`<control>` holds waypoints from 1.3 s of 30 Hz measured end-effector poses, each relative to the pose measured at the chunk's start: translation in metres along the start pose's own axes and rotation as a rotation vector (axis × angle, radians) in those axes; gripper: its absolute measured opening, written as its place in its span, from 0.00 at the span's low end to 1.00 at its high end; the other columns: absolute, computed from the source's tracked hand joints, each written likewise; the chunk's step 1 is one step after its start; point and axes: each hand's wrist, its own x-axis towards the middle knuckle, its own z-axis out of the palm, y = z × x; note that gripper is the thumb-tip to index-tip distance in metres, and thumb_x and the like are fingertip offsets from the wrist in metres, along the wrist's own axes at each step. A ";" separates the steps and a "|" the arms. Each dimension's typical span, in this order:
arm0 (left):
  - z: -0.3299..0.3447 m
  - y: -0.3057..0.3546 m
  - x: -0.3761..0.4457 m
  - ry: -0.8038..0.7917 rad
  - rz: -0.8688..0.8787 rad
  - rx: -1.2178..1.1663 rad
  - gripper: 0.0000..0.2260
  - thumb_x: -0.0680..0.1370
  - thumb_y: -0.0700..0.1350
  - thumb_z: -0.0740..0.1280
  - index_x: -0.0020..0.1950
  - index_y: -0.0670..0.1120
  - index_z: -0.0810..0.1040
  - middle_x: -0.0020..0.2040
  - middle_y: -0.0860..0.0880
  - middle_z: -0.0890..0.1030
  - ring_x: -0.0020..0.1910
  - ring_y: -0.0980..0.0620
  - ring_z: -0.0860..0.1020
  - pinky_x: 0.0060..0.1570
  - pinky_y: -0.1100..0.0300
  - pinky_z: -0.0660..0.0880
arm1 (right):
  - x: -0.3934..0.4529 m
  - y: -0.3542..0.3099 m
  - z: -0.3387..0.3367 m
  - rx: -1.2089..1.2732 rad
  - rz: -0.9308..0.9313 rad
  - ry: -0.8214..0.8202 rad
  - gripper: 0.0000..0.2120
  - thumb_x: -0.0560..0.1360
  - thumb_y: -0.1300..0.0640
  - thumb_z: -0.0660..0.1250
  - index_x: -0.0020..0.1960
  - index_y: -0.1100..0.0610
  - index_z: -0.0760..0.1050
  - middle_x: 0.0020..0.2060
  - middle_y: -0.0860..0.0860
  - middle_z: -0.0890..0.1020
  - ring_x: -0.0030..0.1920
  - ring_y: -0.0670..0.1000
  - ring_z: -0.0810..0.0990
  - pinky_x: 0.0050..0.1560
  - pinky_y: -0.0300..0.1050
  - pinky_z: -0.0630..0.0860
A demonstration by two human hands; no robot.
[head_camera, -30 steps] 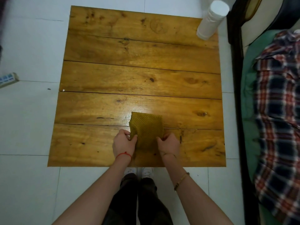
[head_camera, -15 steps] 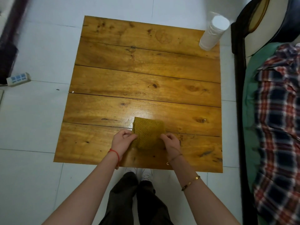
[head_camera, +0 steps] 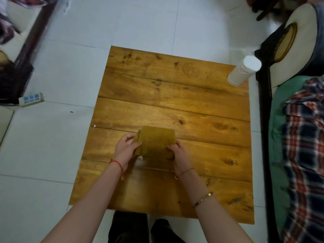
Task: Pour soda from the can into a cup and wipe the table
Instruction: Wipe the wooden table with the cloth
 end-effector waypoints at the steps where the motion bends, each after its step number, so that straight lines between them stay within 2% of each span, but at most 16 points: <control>1: -0.004 0.014 0.012 -0.004 0.009 0.000 0.13 0.76 0.30 0.67 0.55 0.45 0.74 0.50 0.44 0.83 0.38 0.55 0.83 0.34 0.61 0.80 | 0.010 -0.009 0.014 0.001 -0.016 -0.013 0.18 0.74 0.65 0.65 0.62 0.55 0.76 0.54 0.58 0.82 0.53 0.58 0.79 0.50 0.53 0.77; 5: -0.024 0.070 0.062 0.001 0.049 0.020 0.17 0.77 0.32 0.67 0.63 0.44 0.72 0.55 0.46 0.83 0.49 0.48 0.82 0.42 0.55 0.81 | 0.049 -0.049 0.075 0.006 -0.099 -0.075 0.19 0.75 0.68 0.62 0.62 0.55 0.77 0.53 0.56 0.83 0.54 0.56 0.80 0.56 0.55 0.77; 8: -0.036 0.116 0.100 0.000 0.125 0.073 0.16 0.77 0.32 0.66 0.62 0.47 0.72 0.56 0.49 0.82 0.44 0.52 0.81 0.33 0.63 0.77 | 0.080 -0.083 0.122 0.012 -0.131 -0.104 0.19 0.76 0.69 0.62 0.60 0.50 0.77 0.51 0.53 0.84 0.53 0.55 0.81 0.56 0.55 0.78; 10: -0.042 0.146 0.124 0.001 0.171 0.106 0.18 0.77 0.31 0.66 0.62 0.46 0.72 0.55 0.50 0.82 0.42 0.56 0.80 0.31 0.67 0.75 | 0.103 -0.104 0.151 -0.014 -0.158 -0.117 0.20 0.76 0.69 0.61 0.59 0.48 0.77 0.51 0.53 0.84 0.54 0.56 0.81 0.56 0.55 0.79; 13: -0.053 0.186 0.162 -0.009 0.240 0.154 0.20 0.76 0.29 0.66 0.64 0.45 0.71 0.56 0.50 0.81 0.50 0.53 0.81 0.38 0.67 0.77 | 0.133 -0.131 0.189 -0.054 -0.204 -0.124 0.22 0.76 0.69 0.60 0.65 0.50 0.74 0.57 0.55 0.82 0.59 0.58 0.79 0.61 0.59 0.76; 15: -0.058 0.208 0.187 -0.017 0.269 0.181 0.21 0.76 0.30 0.66 0.66 0.45 0.70 0.57 0.52 0.80 0.56 0.49 0.80 0.46 0.62 0.79 | 0.153 -0.146 0.211 -0.047 -0.213 -0.141 0.24 0.77 0.70 0.59 0.70 0.53 0.70 0.60 0.56 0.80 0.60 0.57 0.79 0.61 0.58 0.76; 20: -0.063 0.243 0.243 -0.034 0.275 0.181 0.21 0.77 0.31 0.65 0.67 0.47 0.70 0.65 0.46 0.78 0.61 0.43 0.79 0.50 0.57 0.77 | 0.201 -0.171 0.249 -0.158 -0.236 -0.134 0.30 0.75 0.70 0.60 0.71 0.46 0.68 0.70 0.54 0.72 0.70 0.55 0.71 0.67 0.59 0.72; 22: -0.062 0.249 0.258 -0.047 0.276 0.179 0.22 0.77 0.30 0.65 0.67 0.47 0.69 0.67 0.45 0.77 0.62 0.43 0.78 0.53 0.54 0.78 | 0.213 -0.177 0.255 -0.178 -0.240 -0.139 0.31 0.75 0.72 0.58 0.73 0.48 0.66 0.71 0.54 0.71 0.69 0.53 0.71 0.67 0.55 0.72; 25: -0.059 0.248 0.272 -0.057 0.255 0.150 0.23 0.76 0.29 0.64 0.68 0.45 0.69 0.66 0.47 0.78 0.61 0.45 0.79 0.58 0.47 0.79 | 0.222 -0.186 0.258 -0.231 -0.237 -0.156 0.32 0.76 0.75 0.55 0.75 0.52 0.62 0.72 0.53 0.69 0.65 0.50 0.73 0.58 0.41 0.76; 29: -0.063 0.242 0.279 -0.046 0.235 0.168 0.25 0.76 0.29 0.65 0.70 0.46 0.68 0.70 0.47 0.74 0.62 0.47 0.77 0.59 0.47 0.78 | 0.227 -0.185 0.258 -0.366 -0.210 -0.159 0.33 0.76 0.73 0.57 0.76 0.50 0.59 0.75 0.55 0.62 0.74 0.54 0.63 0.65 0.43 0.69; 32: -0.068 0.237 0.276 -0.039 0.238 0.158 0.26 0.75 0.29 0.66 0.70 0.47 0.69 0.70 0.48 0.74 0.64 0.47 0.77 0.59 0.49 0.79 | 0.224 -0.183 0.255 -0.410 -0.230 -0.122 0.33 0.76 0.70 0.60 0.77 0.50 0.59 0.73 0.54 0.67 0.63 0.54 0.75 0.58 0.47 0.78; 34: -0.069 0.236 0.272 -0.018 0.252 0.164 0.26 0.74 0.29 0.67 0.69 0.47 0.70 0.70 0.48 0.74 0.64 0.47 0.77 0.60 0.51 0.78 | 0.221 -0.182 0.252 -0.405 -0.224 -0.087 0.31 0.77 0.69 0.60 0.77 0.53 0.58 0.71 0.54 0.69 0.53 0.49 0.79 0.56 0.49 0.78; 36: -0.071 0.235 0.266 0.017 0.287 0.250 0.25 0.75 0.31 0.68 0.70 0.46 0.70 0.70 0.48 0.74 0.63 0.49 0.77 0.62 0.51 0.77 | 0.217 -0.181 0.249 -0.457 -0.254 -0.040 0.28 0.78 0.67 0.60 0.76 0.56 0.59 0.69 0.53 0.71 0.45 0.41 0.76 0.50 0.37 0.79; 37: -0.073 0.234 0.262 0.031 0.315 0.329 0.25 0.75 0.33 0.69 0.70 0.45 0.69 0.70 0.47 0.74 0.63 0.48 0.76 0.63 0.51 0.76 | 0.214 -0.179 0.247 -0.517 -0.283 -0.010 0.26 0.78 0.66 0.61 0.75 0.58 0.61 0.67 0.52 0.72 0.44 0.40 0.75 0.44 0.30 0.78; 38: -0.075 0.231 0.258 0.038 0.352 0.423 0.24 0.76 0.35 0.69 0.71 0.45 0.69 0.70 0.47 0.74 0.64 0.47 0.76 0.64 0.52 0.75 | 0.211 -0.177 0.244 -0.575 -0.319 0.016 0.24 0.79 0.64 0.61 0.74 0.58 0.62 0.67 0.52 0.73 0.47 0.42 0.76 0.43 0.27 0.76; 39: -0.078 0.229 0.252 0.041 0.390 0.522 0.23 0.77 0.36 0.68 0.72 0.45 0.69 0.70 0.47 0.74 0.66 0.46 0.75 0.65 0.52 0.73 | 0.208 -0.174 0.241 -0.657 -0.355 0.047 0.23 0.79 0.62 0.62 0.73 0.58 0.64 0.67 0.53 0.73 0.53 0.45 0.77 0.48 0.29 0.76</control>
